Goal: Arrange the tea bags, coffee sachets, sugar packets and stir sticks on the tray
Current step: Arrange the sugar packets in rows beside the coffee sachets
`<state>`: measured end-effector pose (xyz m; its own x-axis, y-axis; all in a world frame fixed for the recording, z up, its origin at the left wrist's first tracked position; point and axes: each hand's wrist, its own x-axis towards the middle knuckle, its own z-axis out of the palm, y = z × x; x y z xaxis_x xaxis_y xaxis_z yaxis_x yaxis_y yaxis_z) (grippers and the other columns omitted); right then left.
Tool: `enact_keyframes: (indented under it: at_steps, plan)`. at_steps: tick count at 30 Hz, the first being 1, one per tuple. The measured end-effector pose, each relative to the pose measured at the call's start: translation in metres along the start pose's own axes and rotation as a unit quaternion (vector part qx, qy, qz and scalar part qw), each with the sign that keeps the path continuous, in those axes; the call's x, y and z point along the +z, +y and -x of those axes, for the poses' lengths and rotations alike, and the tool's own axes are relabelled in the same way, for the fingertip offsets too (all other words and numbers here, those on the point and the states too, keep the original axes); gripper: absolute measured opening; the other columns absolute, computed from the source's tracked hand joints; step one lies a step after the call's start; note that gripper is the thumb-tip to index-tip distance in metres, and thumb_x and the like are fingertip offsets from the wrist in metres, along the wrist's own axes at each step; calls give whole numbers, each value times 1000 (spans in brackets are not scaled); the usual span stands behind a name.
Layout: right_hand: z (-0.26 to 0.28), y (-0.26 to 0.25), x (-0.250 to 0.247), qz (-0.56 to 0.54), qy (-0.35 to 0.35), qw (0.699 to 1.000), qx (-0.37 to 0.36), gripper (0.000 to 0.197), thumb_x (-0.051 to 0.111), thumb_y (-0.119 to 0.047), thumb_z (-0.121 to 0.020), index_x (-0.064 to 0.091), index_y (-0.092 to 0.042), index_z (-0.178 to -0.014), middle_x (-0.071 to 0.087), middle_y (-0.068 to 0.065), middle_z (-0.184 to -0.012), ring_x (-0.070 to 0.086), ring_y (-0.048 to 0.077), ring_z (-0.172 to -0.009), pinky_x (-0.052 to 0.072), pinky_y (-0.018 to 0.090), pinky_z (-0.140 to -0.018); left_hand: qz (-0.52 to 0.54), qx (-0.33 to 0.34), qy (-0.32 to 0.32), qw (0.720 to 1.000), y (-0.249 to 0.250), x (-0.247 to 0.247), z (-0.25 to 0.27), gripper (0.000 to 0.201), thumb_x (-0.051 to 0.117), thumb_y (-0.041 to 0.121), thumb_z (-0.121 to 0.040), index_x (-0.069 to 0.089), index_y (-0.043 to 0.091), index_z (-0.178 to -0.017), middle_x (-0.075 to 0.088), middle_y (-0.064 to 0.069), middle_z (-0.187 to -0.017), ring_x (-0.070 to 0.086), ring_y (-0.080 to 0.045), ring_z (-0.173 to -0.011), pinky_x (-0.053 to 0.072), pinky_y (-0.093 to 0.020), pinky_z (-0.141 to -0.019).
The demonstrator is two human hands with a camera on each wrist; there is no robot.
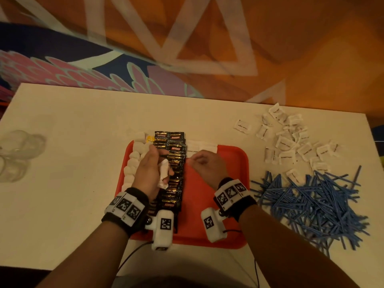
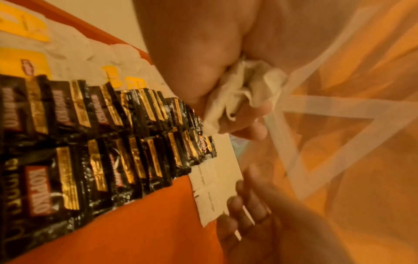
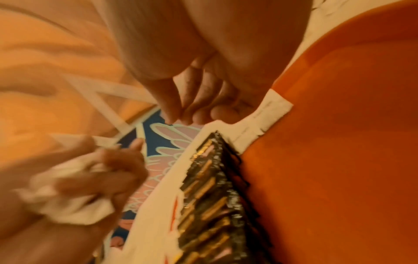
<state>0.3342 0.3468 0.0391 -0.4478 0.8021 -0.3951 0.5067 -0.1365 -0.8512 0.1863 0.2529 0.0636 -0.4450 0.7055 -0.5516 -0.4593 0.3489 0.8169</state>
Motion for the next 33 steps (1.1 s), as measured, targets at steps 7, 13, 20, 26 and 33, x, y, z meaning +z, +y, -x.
enact_keyframes:
  at_steps: [7,13,20,26,33]
  plan:
    - [35,-44,-1,-144,-77,987,11,4,73,-10,-85,71,-6,-86,66,4,-65,58,12,-54,42,17,-51,-31,13,-58,998,7,30,22,62,20,61,-99,51,11,-118,55,-16,-60,40,-18,-36,31,-20,-36]
    - [55,-45,-14,-209,-4,978,14,18,66,-5,-89,68,-16,-75,68,2,-74,58,12,-59,45,24,-56,-60,23,-102,993,10,40,42,47,38,54,-99,55,13,-115,57,-9,-67,50,-14,-43,32,-21,-35]
    - [72,-46,-26,-268,100,958,-4,11,64,-5,-91,65,-12,-82,68,5,-72,58,12,-58,48,26,-58,-113,79,-90,986,1,42,60,13,69,23,-92,66,12,-85,52,0,-60,42,-11,-43,30,-21,-37]
    - [86,-43,-37,-324,39,945,3,12,66,1,-88,65,-10,-93,69,11,-84,60,17,-68,46,23,-56,-49,127,-38,990,4,52,68,4,69,12,-92,69,12,-96,57,1,-59,40,-15,-42,30,-24,-41]
    - [93,-46,-58,-278,-39,959,25,12,72,-8,-86,71,-9,-98,71,5,-85,62,11,-71,44,20,-53,-119,178,-83,973,12,53,76,23,75,10,-87,62,12,-106,71,-2,-75,50,-9,-46,36,-23,-43]
